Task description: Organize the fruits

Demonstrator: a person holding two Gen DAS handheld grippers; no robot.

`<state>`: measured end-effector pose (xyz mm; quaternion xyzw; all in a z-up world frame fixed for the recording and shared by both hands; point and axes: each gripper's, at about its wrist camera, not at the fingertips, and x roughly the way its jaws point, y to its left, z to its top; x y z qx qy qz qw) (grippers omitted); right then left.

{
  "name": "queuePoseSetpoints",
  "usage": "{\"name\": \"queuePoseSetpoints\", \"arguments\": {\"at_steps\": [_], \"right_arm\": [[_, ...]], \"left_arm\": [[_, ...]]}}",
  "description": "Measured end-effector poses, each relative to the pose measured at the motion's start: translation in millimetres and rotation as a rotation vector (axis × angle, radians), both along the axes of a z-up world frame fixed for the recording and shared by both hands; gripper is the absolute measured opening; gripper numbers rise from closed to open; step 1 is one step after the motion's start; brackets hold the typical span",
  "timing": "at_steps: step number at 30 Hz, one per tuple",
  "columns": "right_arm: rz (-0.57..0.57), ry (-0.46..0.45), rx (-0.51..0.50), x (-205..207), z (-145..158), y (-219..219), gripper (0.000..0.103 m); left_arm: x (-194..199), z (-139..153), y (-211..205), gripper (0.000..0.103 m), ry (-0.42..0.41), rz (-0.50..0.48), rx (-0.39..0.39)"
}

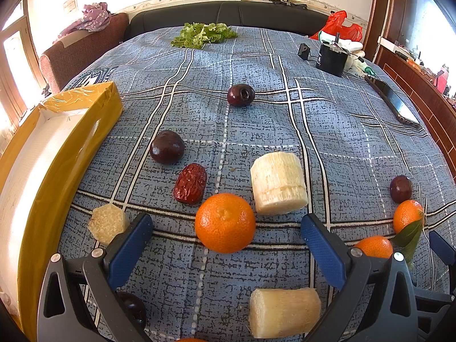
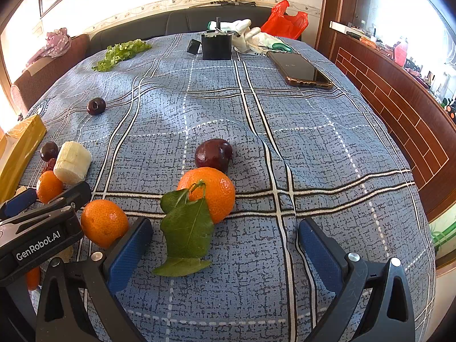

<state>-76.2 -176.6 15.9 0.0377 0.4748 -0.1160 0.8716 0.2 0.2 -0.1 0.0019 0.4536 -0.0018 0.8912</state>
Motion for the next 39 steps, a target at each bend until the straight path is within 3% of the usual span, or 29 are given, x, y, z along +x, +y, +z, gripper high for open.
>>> {"name": "queuePoseSetpoints", "arguments": {"at_steps": [35, 39], "right_arm": [[-0.004, 0.0, 0.002, 0.3, -0.1, 0.3, 0.103], [-0.015, 0.01, 0.008, -1.4, 0.1, 0.5, 0.103]], "left_arm": [[-0.2, -0.2, -2.3, 0.103, 0.0, 0.013, 0.001], [-3.5, 1.6, -2.3, 0.103, 0.049, -0.034, -0.001]]}}
